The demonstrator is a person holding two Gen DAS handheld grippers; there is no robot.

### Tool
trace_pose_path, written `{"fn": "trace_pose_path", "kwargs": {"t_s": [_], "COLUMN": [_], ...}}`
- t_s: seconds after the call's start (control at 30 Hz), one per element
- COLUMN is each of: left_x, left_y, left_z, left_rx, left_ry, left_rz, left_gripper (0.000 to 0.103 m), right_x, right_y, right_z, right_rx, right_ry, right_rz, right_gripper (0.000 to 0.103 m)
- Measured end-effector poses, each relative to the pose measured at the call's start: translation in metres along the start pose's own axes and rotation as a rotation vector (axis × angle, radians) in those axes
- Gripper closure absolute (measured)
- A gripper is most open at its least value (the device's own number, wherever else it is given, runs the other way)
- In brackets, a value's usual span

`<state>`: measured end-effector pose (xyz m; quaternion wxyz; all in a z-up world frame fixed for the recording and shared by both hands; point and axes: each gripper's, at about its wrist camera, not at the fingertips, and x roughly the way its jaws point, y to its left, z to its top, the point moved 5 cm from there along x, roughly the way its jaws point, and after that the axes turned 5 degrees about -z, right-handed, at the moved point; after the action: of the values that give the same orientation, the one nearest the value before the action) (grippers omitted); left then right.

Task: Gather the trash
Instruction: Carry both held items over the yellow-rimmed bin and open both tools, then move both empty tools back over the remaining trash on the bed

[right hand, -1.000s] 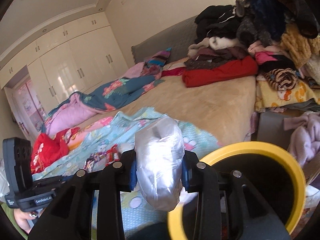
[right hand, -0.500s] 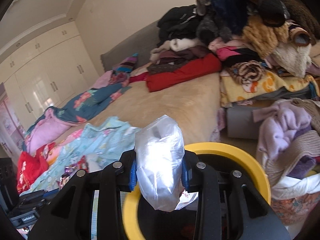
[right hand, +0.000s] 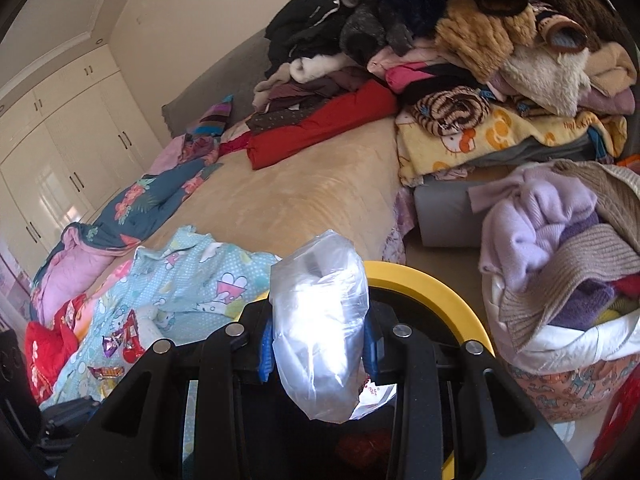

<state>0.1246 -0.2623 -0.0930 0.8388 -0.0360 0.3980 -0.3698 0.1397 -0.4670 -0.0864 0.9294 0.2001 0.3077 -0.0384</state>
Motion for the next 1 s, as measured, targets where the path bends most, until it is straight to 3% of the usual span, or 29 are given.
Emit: {"fn": "trace_pose_path", "kwargs": {"t_s": [0.13, 0.2, 0.27, 0.37, 0.43, 0.53, 1.0], "left_x": [0.022, 0.029, 0.033, 0.030, 0.028, 0.018, -0.023], "left_y": [-0.003, -0.003, 0.000, 0.007, 0.011, 0.014, 0.040], "left_z": [0.000, -0.001, -0.001, -0.005, -0.007, -0.008, -0.003], "left_rx": [-0.008, -0.005, -0.007, -0.025, -0.025, -0.017, -0.027], "left_ry": [0.036, 0.045, 0.046, 0.039, 0.032, 0.007, -0.087], "left_rz": [-0.023, -0.021, -0.012, 0.004, 0.037, 0.066, 0.189], "left_gripper": [0.088, 0.079, 0.052, 0.028, 0.018, 0.011, 0.011], "right_x": [-0.001, -0.005, -0.007, -0.009, -0.009, -0.009, -0.009], "right_y": [-0.009, -0.011, -0.012, -0.012, -0.010, -0.003, 0.032], "right_z": [0.001, 0.004, 0.006, 0.008, 0.007, 0.006, 0.002], "right_rx": [0.038, 0.045, 0.049, 0.042, 0.034, 0.013, -0.052], "right_ry": [-0.001, -0.018, -0.036, -0.050, -0.058, -0.061, -0.072], "right_rz": [0.011, 0.008, 0.010, -0.002, -0.002, 0.000, 0.027], "right_gripper": [0.059, 0.043, 0.033, 0.025, 0.022, 0.021, 0.016]}}
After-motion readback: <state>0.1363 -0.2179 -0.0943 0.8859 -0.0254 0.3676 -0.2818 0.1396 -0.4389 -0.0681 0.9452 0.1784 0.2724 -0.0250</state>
